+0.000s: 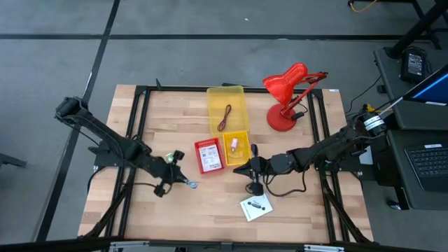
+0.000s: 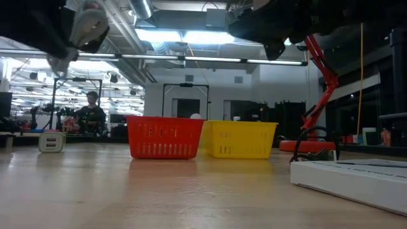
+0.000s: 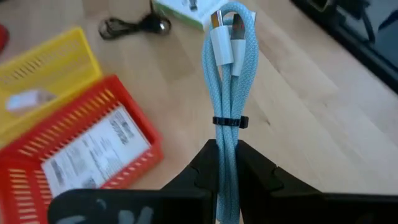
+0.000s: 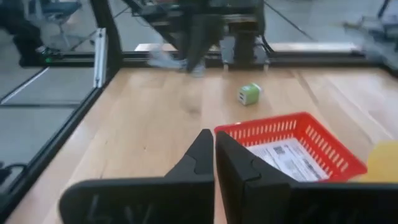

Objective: Pick and place items into bin
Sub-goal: Put the blue cable wire into the top yellow bin

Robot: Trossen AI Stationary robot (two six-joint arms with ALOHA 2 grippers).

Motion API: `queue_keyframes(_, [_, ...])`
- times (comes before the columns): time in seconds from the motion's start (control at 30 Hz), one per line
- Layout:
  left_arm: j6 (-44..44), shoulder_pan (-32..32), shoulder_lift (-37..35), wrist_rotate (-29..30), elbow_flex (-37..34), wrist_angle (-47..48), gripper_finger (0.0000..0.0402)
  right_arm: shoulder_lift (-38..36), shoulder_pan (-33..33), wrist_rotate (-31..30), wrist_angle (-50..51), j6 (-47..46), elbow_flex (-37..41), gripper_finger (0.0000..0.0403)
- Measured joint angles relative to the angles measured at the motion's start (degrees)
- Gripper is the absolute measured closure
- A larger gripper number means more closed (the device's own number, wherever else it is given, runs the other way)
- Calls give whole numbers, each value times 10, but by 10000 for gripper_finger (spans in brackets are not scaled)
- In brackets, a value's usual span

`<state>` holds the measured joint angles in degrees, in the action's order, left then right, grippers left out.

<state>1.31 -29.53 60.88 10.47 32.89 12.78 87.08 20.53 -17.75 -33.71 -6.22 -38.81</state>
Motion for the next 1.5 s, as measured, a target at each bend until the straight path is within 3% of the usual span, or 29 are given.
queue_keyframes(0.33, [58, 111, -50, -94, -64, -137, 374, -58, -7, -2, -192, 20, 153, 401])
queue_keyframes(0.5, [71, 178, -45, -107, -75, -194, 374, -102, -5, -2, -187, 21, 178, 401])
queue_keyframes(0.77, [63, 290, -45, -155, -75, -244, 374, -104, -9, -5, -175, 23, 182, 401])
queue_keyframes(0.9, [45, 329, -45, -137, -75, -275, 374, -104, -20, -6, -180, 23, 182, 401])
queue_keyframes(1.1, [34, 357, -31, -60, -75, -306, 374, -104, -41, -6, -180, 24, 182, 401])
queue_keyframes(1.5, [-19, 407, 82, 7, -74, -433, 374, -104, -85, -7, -193, 67, 182, 401])
